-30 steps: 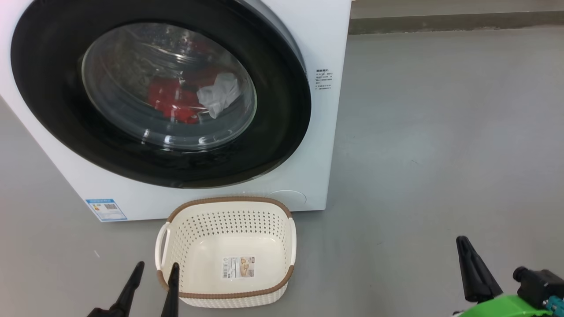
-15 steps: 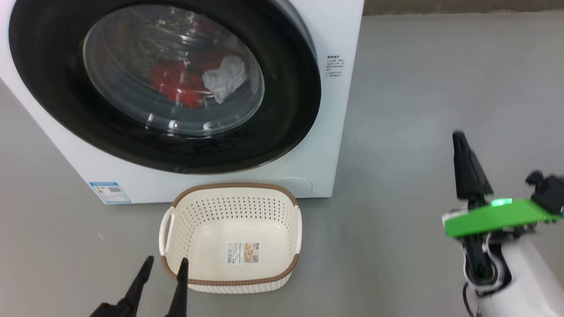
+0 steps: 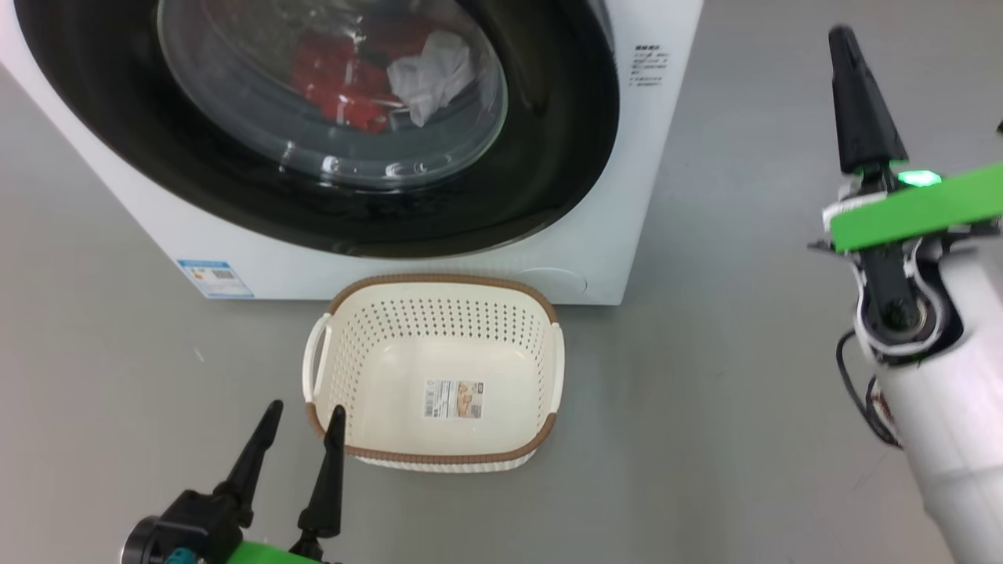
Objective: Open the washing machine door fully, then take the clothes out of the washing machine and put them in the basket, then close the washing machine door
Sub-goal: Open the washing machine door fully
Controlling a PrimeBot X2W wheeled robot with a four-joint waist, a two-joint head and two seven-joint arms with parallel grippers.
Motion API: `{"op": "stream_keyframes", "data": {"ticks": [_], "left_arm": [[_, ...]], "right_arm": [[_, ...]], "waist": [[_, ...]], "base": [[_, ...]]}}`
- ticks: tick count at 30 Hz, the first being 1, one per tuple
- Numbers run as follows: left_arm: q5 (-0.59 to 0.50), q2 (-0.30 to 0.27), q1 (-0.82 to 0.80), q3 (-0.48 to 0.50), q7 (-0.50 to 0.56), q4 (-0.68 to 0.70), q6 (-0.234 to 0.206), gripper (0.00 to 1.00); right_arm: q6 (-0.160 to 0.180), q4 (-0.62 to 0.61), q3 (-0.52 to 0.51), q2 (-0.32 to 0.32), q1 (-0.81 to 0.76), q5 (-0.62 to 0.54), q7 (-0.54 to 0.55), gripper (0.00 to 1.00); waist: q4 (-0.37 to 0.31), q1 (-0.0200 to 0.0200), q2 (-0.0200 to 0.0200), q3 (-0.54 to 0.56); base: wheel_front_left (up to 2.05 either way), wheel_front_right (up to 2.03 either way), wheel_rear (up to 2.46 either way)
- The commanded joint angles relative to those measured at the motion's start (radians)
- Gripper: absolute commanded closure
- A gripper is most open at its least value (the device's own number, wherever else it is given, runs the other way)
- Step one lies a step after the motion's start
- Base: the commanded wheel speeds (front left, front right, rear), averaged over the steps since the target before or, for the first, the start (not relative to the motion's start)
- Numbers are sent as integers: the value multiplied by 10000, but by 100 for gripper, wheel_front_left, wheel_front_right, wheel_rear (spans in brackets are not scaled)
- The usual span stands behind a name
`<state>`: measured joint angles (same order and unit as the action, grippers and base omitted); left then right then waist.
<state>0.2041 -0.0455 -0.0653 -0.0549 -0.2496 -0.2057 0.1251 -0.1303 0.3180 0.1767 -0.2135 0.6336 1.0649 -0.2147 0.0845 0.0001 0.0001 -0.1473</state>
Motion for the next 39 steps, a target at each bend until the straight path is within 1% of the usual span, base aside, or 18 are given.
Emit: {"op": "stream_keyframes", "data": {"ticks": [1,5,6,11,17,19,24,29,39], "left_arm": [[89,-48,-411,273,-122,260,55,0],[140,-48,-648,154,-122,236,55,0],[140,-48,-648,154,-122,236,55,0],[219,-55,-933,12,-122,209,55,0],[293,-87,-1145,-98,-122,184,55,0],[316,-110,-1201,-120,-122,190,55,0],[366,-147,-1363,-211,-122,214,55,0],[426,-173,-1510,-305,-122,214,55,0],[526,-174,-1695,-438,-122,218,55,0]], "right_arm": [[-4,-142,266,-94,697,730,399,100],[-4,114,416,-353,1617,1988,1293,100],[-4,114,416,-353,1617,1988,1293,100],[-4,662,600,-638,2673,3250,2729,100],[-4,1367,698,-898,3722,4295,4267,100],[-4,1618,668,-889,4067,4676,4770,100],[-4,2363,929,-1018,4814,5137,6209,100],[-4,3221,1105,-1037,5478,5488,7379,100],[-4,4371,1171,-1037,6515,5793,8491,100]], "waist": [[247,0,-1,-382],[403,0,-1,-683],[403,0,-1,-683],[580,0,-1,-1034],[747,0,-1,-1397],[780,0,-1,-1520],[902,0,-1,-1811],[1021,0,-1,-2048],[1239,0,-1,-2523]], "base": [[0,0,0],[0,0,0],[0,0,0],[0,0,0],[0,0,0],[0,0,0],[0,0,0],[0,0,0],[0,0,0]]}}
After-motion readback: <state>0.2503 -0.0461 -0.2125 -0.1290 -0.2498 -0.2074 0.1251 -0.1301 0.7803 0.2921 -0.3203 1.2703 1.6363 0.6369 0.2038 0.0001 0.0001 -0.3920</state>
